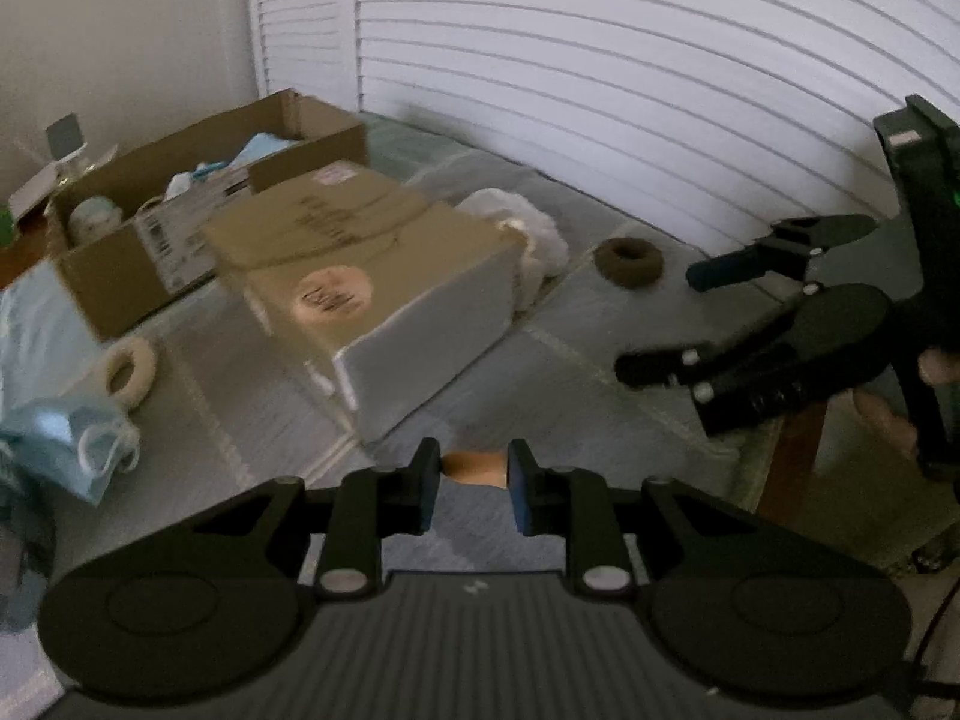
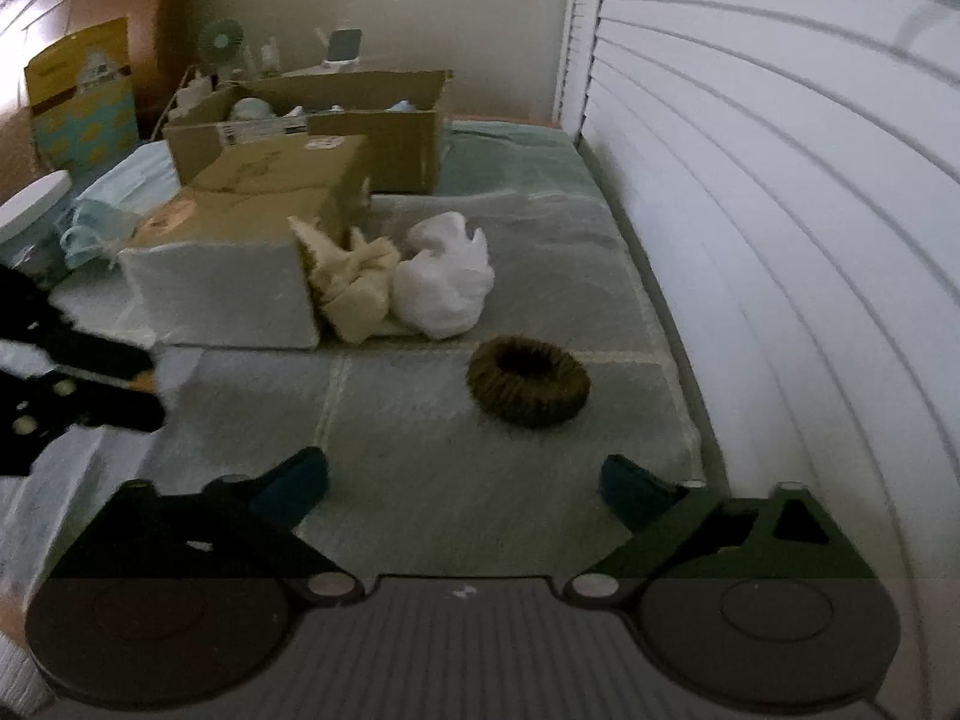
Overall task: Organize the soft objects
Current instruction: 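Grasp the small orange foam plug with left tool while right grasps the dark brown ring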
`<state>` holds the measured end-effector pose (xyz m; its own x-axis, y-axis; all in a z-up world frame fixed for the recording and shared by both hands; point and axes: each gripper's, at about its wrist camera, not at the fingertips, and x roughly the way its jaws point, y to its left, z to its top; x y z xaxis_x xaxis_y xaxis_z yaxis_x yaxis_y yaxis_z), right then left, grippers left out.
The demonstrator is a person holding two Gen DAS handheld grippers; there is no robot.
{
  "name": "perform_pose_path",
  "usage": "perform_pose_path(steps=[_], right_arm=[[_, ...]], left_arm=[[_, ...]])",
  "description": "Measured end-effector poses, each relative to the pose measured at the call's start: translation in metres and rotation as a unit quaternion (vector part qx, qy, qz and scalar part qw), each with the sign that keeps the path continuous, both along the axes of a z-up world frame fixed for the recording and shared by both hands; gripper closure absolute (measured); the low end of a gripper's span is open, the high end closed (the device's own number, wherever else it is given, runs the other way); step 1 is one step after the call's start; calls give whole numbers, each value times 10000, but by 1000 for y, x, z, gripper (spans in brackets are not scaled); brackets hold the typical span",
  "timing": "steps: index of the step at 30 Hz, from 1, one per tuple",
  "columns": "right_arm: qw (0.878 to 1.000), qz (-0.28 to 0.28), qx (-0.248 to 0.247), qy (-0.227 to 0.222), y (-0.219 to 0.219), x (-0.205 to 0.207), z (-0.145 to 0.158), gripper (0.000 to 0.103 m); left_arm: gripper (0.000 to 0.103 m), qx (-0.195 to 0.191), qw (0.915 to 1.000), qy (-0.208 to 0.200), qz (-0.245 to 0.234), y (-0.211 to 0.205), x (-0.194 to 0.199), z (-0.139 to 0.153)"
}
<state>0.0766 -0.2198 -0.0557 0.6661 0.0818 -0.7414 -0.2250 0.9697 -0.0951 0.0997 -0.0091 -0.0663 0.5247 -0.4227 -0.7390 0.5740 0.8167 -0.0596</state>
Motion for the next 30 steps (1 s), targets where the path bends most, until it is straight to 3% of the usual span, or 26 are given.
perform_pose_path(steps=[14,30], right_arm=[[9989,-441,48,-148,-4,34,6,51],[9992,-325,-72,-206,4,25,25,55]], left_arm=[[81,-6,10000,9,28,5,1,-2],[81,-46,10000,-36,24,12,-4,6]])
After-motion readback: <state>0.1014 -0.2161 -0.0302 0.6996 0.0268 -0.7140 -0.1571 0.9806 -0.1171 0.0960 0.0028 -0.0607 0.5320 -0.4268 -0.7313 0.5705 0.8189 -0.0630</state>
